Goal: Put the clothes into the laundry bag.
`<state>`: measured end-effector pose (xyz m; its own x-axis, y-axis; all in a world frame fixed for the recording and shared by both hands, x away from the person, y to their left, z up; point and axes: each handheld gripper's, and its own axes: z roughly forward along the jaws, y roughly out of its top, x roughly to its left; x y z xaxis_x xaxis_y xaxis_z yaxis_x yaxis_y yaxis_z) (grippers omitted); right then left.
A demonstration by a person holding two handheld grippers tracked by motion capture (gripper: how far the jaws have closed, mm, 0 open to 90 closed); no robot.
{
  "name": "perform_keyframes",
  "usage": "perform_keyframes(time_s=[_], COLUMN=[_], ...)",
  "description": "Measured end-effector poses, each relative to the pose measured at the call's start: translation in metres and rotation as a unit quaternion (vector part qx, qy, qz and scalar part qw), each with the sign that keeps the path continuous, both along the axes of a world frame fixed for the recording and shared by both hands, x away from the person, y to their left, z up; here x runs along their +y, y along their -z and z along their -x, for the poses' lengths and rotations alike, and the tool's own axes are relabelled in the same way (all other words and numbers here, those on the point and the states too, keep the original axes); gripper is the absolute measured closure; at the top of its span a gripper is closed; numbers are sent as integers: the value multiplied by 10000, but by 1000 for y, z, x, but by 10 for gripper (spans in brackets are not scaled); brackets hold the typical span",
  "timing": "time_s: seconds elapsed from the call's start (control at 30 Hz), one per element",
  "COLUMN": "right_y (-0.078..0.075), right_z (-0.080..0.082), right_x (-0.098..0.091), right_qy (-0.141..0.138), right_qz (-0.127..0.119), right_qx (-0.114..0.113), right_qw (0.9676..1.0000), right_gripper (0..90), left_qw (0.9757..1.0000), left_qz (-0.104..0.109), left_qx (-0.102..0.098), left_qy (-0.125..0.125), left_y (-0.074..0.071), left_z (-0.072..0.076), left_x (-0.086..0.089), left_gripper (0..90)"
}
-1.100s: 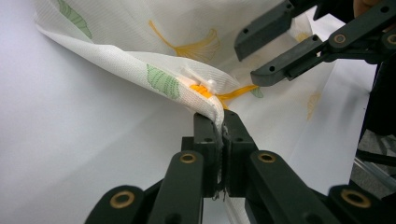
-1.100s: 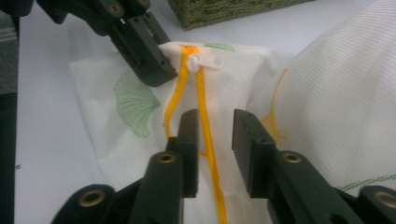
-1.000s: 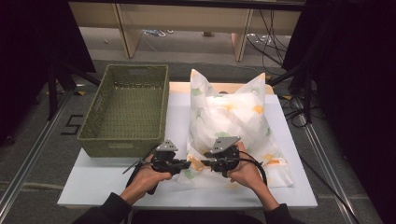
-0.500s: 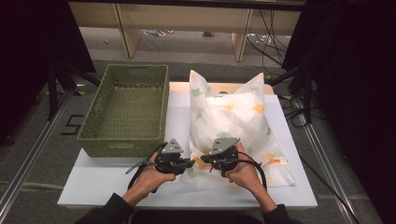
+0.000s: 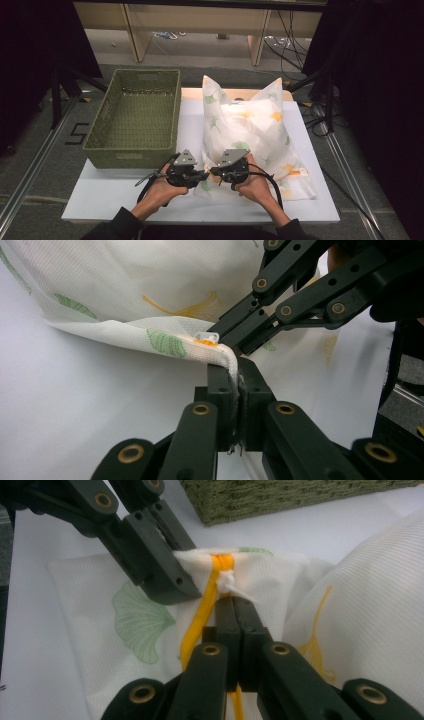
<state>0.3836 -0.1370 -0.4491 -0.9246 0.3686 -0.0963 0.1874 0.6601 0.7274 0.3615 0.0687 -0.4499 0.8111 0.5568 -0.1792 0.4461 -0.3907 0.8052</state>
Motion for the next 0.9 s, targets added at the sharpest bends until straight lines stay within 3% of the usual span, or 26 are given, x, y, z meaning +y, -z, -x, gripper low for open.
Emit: perform_keyframes(time_s=[0.03,0.13,0.17,0.23,0.37,0.47,0.53,0.6,0.83,0.87,0.9], right_y=[0,-1,-1,-2,-5,-7,-8,-8,-7,-7,-7], right_z=[0,-2,-3,-4,-7,-10,-10,-9,-8,-8,-8], right_x=[-1,-4,-5,-9,-18,-24,-25,-25,-25,-24,-24], right_qy=[39,78,35,147,277,328,243,253,326,312,282], right_qz=[-3,-14,-19,-77,-140,-224,-197,-240,-221,-225,-227], right_qx=[3,26,-22,14,32,52,53,72,164,231,224], right_qw=[10000,10000,10000,9999,9995,9992,9995,9994,9991,9990,9991], right_gripper=[900,900,900,900,894,883,872,856,802,799,791], left_qw=[9999,10000,10000,9999,10000,10000,9999,10000,9990,9984,9959], left_qz=[23,-10,-13,32,-47,25,34,21,247,332,562], left_qx=[130,11,6,102,-22,-3,77,24,327,400,586], left_qy=[-39,-42,44,-62,52,38,-55,-12,-186,-242,-405], left_y=[-1,-1,-1,0,0,0,0,0,2,3,4], left_z=[1,1,0,2,0,0,1,0,-6,-9,-11], left_x=[0,0,1,1,2,1,1,2,6,8,10], left_gripper=[857,855,855,855,851,849,846,838,723,708,699])
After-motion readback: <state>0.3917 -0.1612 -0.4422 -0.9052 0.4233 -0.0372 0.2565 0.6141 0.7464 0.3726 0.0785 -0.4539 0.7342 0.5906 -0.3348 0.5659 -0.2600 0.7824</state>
